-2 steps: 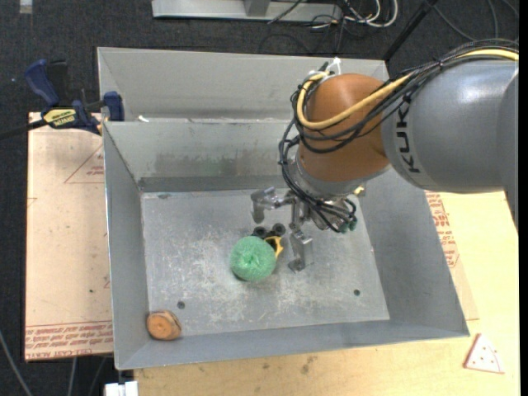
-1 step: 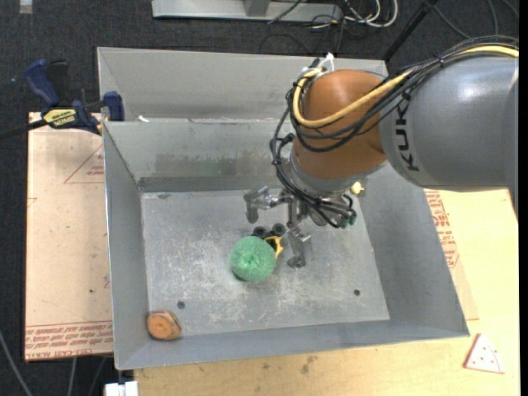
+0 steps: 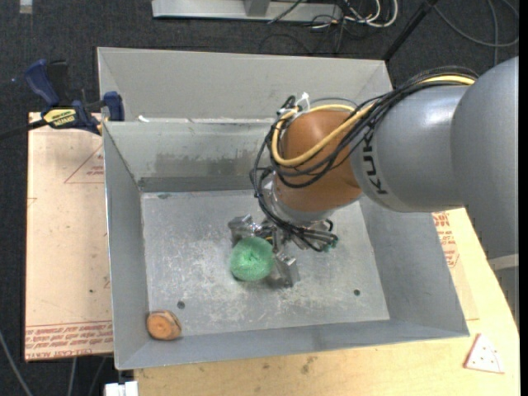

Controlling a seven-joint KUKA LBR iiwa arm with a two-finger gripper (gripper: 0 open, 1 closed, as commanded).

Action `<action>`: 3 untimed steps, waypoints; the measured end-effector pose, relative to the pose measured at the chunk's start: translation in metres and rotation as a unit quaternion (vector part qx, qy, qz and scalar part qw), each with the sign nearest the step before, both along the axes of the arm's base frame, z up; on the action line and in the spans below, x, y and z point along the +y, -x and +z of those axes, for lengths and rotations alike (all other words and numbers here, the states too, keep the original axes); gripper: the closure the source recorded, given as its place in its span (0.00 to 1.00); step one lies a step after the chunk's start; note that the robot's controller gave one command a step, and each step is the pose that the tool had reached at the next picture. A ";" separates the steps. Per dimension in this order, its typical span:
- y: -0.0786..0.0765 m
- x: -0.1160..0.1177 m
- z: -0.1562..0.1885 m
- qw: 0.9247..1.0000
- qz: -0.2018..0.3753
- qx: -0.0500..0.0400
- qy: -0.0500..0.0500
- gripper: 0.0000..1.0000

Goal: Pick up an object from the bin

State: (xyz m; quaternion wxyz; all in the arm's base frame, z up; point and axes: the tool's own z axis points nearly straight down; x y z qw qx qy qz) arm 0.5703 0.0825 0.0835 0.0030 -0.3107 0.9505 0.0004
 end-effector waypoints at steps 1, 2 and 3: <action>0.001 -0.001 -0.014 0.997 0.077 0.001 0.001 1.00; 0.001 -0.002 -0.013 0.997 0.077 0.001 0.001 1.00; 0.002 -0.002 -0.011 0.997 0.076 0.003 0.001 1.00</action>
Offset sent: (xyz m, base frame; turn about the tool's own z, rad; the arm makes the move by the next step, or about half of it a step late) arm 0.0000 0.0000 0.0000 0.0000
